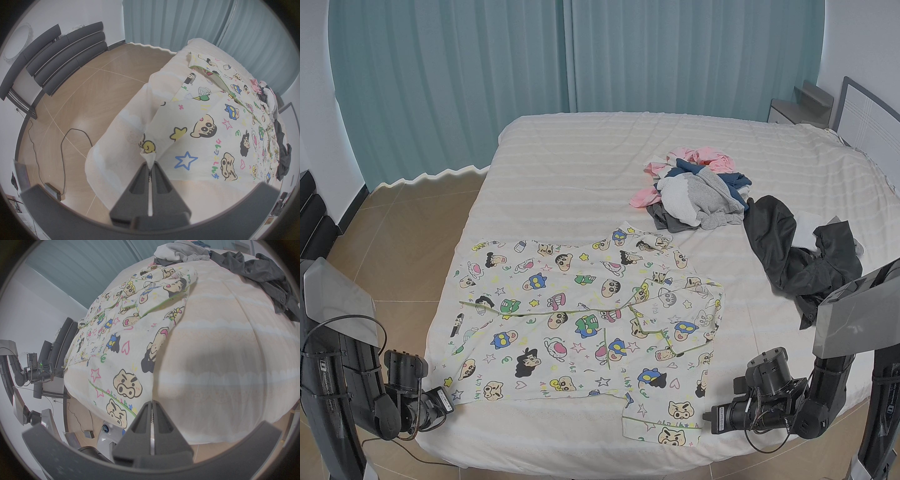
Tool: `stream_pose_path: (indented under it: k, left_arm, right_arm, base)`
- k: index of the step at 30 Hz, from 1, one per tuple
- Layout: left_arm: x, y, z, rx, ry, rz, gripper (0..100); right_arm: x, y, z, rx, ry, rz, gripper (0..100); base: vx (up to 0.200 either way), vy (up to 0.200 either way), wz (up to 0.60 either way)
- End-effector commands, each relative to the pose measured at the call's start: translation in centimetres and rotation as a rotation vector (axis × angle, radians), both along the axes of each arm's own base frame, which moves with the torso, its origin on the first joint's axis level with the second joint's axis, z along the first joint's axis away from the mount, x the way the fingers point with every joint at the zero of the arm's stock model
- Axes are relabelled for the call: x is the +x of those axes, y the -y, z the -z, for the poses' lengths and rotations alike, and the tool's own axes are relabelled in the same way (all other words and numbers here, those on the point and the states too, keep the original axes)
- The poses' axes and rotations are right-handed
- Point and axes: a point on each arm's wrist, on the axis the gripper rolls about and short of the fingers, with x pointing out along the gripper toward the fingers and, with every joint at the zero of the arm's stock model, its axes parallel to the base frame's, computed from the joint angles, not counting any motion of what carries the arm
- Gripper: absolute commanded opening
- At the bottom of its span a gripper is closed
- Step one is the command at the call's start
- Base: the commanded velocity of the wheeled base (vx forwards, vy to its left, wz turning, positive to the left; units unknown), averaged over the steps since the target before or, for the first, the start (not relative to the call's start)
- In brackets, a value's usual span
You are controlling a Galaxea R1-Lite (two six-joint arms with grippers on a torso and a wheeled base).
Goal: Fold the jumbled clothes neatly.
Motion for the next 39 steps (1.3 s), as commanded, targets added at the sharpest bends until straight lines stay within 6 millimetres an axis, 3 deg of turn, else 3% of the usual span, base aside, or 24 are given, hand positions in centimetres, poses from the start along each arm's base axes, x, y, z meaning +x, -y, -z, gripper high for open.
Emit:
stream_pose_path:
  k: [1, 6, 7, 16, 24, 33, 34, 39]
  left_arm:
    - [-0.2, 0.0, 0.1, 0.002, -0.013, 0.0, 0]
    - [-0.1, -0.1, 0.6, 0.001, -0.028, -0.005, 0]
    - [-0.1, -0.1, 0.7, 0.001, -0.028, -0.005, 0]
    - [0.1, -0.1, 0.7, 0.001, 0.012, -0.005, 0]
    - [0.2, -0.1, 0.9, 0.0, 0.006, -0.008, 0]
    - [0.3, -0.1, 1.0, -0.002, 0.008, -0.01, 0]
    - [0.3, -0.1, 1.0, 0.0, 0.008, -0.011, 0]
    - [0.2, -0.1, 1.1, -0.001, 0.002, -0.009, 0]
  right_arm:
    - [0.4, -0.1, -0.3, 0.011, 0.02, 0.004, 0]
    - [0.6, -0.2, -0.4, 0.016, 0.027, 0.003, 0]
    - [0.5, -0.2, -0.4, 0.018, 0.027, 0.001, 100]
    - [0.1, -1.1, 0.1, 0.053, -0.009, -0.047, 100]
    - [0.2, -3.3, 0.4, 0.11, -0.014, -0.055, 100]
    - [0.1, -3.8, 0.6, 0.124, -0.002, -0.058, 100]
    - [0.1, -3.8, 0.6, 0.125, -0.002, -0.057, 0]
    - [-0.1, -3.5, 0.7, 0.09, 0.005, -0.052, 0]
  base:
    - [0.0, 0.0, 0.0]
    - [0.0, 0.0, 0.0]
    - [0.0, 0.0, 0.0]
    - [0.0, 0.0, 0.0]
    - [0.0, 0.0, 0.0]
    - [0.0, 0.0, 0.0]
    - [0.0, 0.0, 0.0]
    - [0.0, 0.0, 0.0]
